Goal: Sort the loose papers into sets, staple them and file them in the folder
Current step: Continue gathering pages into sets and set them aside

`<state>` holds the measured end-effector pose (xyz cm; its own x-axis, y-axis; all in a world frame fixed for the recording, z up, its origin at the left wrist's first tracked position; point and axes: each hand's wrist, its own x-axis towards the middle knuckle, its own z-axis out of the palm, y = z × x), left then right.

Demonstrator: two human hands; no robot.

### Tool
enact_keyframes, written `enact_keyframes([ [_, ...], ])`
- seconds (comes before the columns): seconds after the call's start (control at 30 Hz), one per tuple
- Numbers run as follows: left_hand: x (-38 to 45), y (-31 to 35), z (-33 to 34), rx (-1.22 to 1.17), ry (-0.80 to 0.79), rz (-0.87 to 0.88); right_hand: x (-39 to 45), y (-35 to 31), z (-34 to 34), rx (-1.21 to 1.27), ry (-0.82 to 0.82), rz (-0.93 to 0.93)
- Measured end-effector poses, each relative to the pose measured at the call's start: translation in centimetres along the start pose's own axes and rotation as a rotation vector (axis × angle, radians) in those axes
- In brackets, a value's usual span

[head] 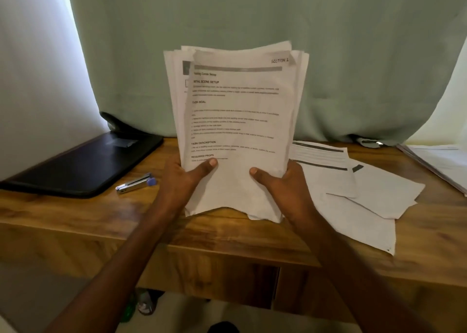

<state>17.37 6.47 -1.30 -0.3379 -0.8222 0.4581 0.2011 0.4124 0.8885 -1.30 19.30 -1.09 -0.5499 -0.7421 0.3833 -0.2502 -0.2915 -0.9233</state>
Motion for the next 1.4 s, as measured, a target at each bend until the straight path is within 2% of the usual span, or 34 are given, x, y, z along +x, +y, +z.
enact_keyframes([
  [0.07,-1.2,-1.0,-1.0,0.04,0.013,-0.032,-1.2,0.8,1.2,-0.017,-0.024,0.043],
  [0.2,-2.4,-1.7,-1.3,0.098,-0.001,-0.084,-2.3,1.0,2.8,-0.087,0.026,0.13],
  [0.43,-1.0,0.3,-2.0,0.09,0.107,-0.013,-1.6,-0.7,5.3,-0.088,0.122,0.032],
  [0.6,-2.9,-2.1,-3.6,0.271,0.071,-0.127,-3.3,1.6,6.3,-0.413,0.034,0.139],
  [0.77,-1.8,-1.5,-4.3,0.332,0.096,-0.059,-2.1,0.9,7.1,-0.421,0.052,0.143],
  [0.87,-2.0,-1.9,-5.1,0.402,0.024,-0.097,-2.6,1.7,7.2,-0.52,0.025,0.147],
  [0.93,-2.2,-2.3,-6.0,0.331,-0.035,-0.146,-3.0,2.2,6.9,-0.542,0.04,0.16],
  [1.07,-1.4,-1.1,-6.5,-0.05,0.021,-0.205,-2.9,2.2,6.7,-0.545,0.03,0.155],
  [1.13,-0.9,-0.3,-6.2,-0.086,0.054,-0.156,-3.0,2.3,6.7,-0.524,0.02,0.143],
  [1.23,-0.8,0.7,-5.9,0.006,0.062,-0.021,-3.4,1.9,6.6,-0.479,0.008,0.129],
  [1.4,-1.5,1.3,-5.8,0.076,0.061,0.154,-2.6,-1.2,6.8,-0.25,0.053,0.016],
])
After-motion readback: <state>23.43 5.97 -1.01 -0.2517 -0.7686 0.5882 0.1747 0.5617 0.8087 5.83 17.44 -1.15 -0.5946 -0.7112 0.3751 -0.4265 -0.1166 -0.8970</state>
